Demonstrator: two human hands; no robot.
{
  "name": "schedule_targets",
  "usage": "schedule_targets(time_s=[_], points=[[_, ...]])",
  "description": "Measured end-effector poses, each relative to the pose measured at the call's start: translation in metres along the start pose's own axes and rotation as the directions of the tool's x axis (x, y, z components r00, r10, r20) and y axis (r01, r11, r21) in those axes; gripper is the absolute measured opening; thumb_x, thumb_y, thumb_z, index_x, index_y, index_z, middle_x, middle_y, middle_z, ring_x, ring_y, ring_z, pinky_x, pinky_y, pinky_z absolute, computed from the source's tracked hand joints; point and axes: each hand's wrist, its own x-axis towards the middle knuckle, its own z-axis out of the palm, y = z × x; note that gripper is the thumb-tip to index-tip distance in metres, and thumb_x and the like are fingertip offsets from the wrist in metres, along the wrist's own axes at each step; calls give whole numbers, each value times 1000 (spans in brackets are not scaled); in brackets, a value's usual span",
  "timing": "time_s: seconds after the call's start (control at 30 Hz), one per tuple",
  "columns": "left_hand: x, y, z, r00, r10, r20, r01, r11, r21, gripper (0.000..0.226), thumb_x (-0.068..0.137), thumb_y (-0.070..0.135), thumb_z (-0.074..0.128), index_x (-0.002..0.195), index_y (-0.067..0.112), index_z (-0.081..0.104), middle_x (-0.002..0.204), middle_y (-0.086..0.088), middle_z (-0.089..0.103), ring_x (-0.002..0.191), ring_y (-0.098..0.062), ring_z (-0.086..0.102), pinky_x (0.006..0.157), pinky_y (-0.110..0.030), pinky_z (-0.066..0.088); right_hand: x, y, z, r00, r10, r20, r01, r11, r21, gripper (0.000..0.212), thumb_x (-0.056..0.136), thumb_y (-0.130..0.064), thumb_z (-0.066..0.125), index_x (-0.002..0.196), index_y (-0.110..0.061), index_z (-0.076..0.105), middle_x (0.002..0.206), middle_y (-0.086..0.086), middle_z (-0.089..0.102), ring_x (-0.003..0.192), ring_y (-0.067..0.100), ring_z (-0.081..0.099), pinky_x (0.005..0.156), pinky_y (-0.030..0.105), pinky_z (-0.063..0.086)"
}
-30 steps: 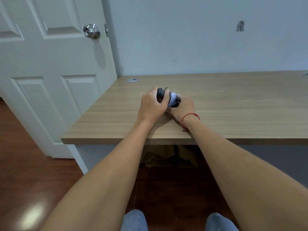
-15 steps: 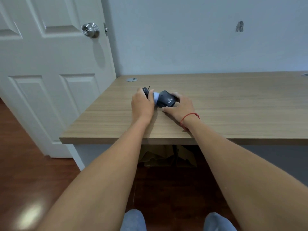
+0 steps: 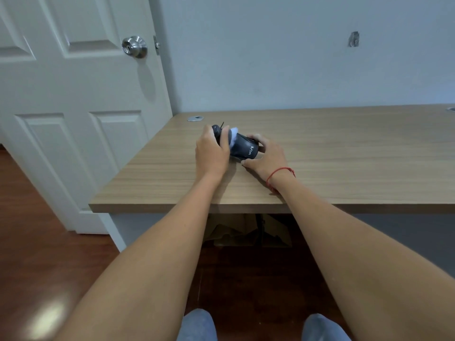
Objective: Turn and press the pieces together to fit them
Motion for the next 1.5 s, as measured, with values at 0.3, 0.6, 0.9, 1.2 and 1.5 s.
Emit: schedule_targets(time_s=[0.3,0.6,0.9,1.2,1.5], points=[[5,-6,1,984,-176,-2,175,978,110,32,97,37,48,82,9,45,77,-5,54,73,-26,47,64,-31,34,-1,0,-3,998,34,57,-42,988,146,67,69,7,75,129,-16,56,125,7,61,110,23,64,85,23,52],[4,-6,0,984,-173,29,165,968,191,33,95,38,51,86,7,54,86,-11,65,87,-35,60,70,-35,42,-4,-2,-6,998,49,46,-57,983,176,67,72,8,75,131,-16,54,127,3,58,107,16,60,72,9,48],[3,-3,0,994,-104,41,98,987,126,31,93,37,53,77,10,51,78,-9,63,82,-35,59,77,-39,47,-3,-1,-6,997,68,26,-71,985,156,70,73,1,77,135,-18,51,134,3,56,103,14,58,71,4,47],[-1,3,0,999,17,50,-13,996,-85,38,92,33,59,67,10,44,54,6,44,50,-8,43,51,-17,33,-2,0,-5,995,100,-31,-96,991,96,71,71,-7,80,135,-15,51,132,4,59,114,22,60,101,31,48],[-3,2,2,995,96,23,-97,995,32,40,90,39,58,68,8,49,60,-4,56,60,-26,53,55,-31,39,-6,-7,-2,995,89,-45,-89,996,-7,49,75,-18,77,120,-9,59,109,6,65,92,17,58,80,25,46]])
